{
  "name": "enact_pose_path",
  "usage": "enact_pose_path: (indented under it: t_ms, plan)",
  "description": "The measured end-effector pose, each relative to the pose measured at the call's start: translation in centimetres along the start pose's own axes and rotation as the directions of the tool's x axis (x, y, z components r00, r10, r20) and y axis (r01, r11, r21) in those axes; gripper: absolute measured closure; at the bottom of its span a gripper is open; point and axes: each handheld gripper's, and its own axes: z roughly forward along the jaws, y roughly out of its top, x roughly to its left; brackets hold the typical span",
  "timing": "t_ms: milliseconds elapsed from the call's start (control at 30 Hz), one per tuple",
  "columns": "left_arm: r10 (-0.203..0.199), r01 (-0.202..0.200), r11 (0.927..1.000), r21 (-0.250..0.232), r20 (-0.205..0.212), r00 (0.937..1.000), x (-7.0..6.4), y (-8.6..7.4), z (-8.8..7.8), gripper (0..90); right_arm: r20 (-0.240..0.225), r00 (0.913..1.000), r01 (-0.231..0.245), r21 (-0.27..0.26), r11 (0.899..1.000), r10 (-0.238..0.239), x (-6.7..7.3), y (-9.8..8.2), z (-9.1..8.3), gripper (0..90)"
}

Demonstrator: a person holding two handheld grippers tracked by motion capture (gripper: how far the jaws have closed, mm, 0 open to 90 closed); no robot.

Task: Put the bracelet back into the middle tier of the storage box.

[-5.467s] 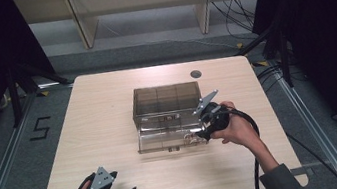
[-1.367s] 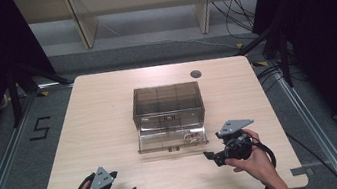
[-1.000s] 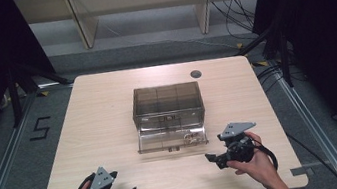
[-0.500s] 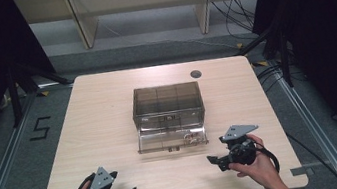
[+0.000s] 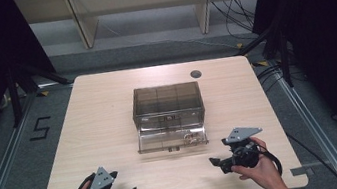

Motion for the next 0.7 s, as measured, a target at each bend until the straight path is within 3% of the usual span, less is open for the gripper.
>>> enact_pose_path:
  t_ms: [33, 67, 233, 267, 300, 367, 433, 467, 533, 633, 667, 700]
  plan:
    - [0.000, 0.000, 1.0000, 0.000, 0.001, 1.0000, 0.0, 0.0, 0.0, 15.3, 0.002, 0.9999, -0.016, 0.006, 1.000, 0.016, 0.1, -0.1, -0.1, 17.7]
    - [-0.008, 0.008, 1.0000, 0.000, -0.001, 1.0000, -0.1, 0.0, 0.0, 15.3, 0.001, 1.0000, 0.002, -0.003, 1.000, -0.002, 0.0, -0.2, 0.0, 17.7]
    - [0.006, -0.006, 1.0000, 0.001, 0.001, 1.0000, 0.0, 0.0, -0.1, 15.3, 0.005, 0.9999, -0.013, 0.001, 1.000, 0.013, 0.1, -0.5, 0.0, 17.6]
    - [-0.011, 0.011, 0.9999, 0.004, 0.001, 0.9999, -0.1, 0.0, 0.0, 15.3, 0.004, 0.9999, -0.014, 0.000, 1.000, 0.014, 0.1, -0.6, -0.1, 17.7]
    - [-0.003, 0.003, 1.0000, 0.002, 0.002, 1.0000, -0.1, 0.0, 0.0, 15.4, 0.007, 0.9999, -0.008, -0.005, 1.000, 0.008, 0.1, -0.7, -0.1, 17.7]
    - [0.064, -0.064, 0.9979, 0.012, -0.008, 0.9979, 0.3, 0.2, -0.1, 15.3, -0.002, 0.9998, -0.022, 0.009, 1.000, 0.022, 0.2, -0.8, -0.2, 17.7]
    - [-0.002, 0.002, 0.9999, 0.014, -0.006, 1.0000, -0.1, 0.0, 0.0, 15.4, 0.002, 0.9998, -0.018, -0.003, 1.000, 0.018, 0.3, -1.0, -0.3, 17.7]
    - [0.003, -0.003, 0.9999, 0.012, -0.007, 1.0000, -0.1, 0.0, 0.0, 15.3, 0.003, 0.9994, -0.035, 0.004, 0.999, 0.035, 0.4, -1.1, -0.4, 17.7]
    - [0.025, -0.025, 0.9996, 0.011, -0.005, 0.9997, 0.1, 0.1, -0.1, 15.3, 0.008, 0.9997, -0.023, 0.004, 1.000, 0.023, 0.3, -1.2, -0.4, 17.6]
    - [0.023, -0.023, 0.9997, 0.010, -0.005, 0.9997, 0.1, 0.1, -0.1, 15.3, -0.002, 0.9998, -0.021, -0.001, 1.000, 0.021, 0.4, -1.5, -0.3, 17.7]
    - [0.022, -0.022, 0.9997, 0.009, -0.005, 0.9997, 0.0, 0.1, -0.1, 15.3, -0.011, 0.9992, -0.039, 0.011, 0.999, 0.039, 0.6, -1.6, -0.4, 17.7]
    - [0.025, -0.025, 0.9996, 0.010, -0.005, 0.9997, 0.1, 0.1, -0.1, 15.3, -0.002, 0.9998, -0.021, 0.002, 1.000, 0.021, 0.5, -1.6, -0.3, 17.6]
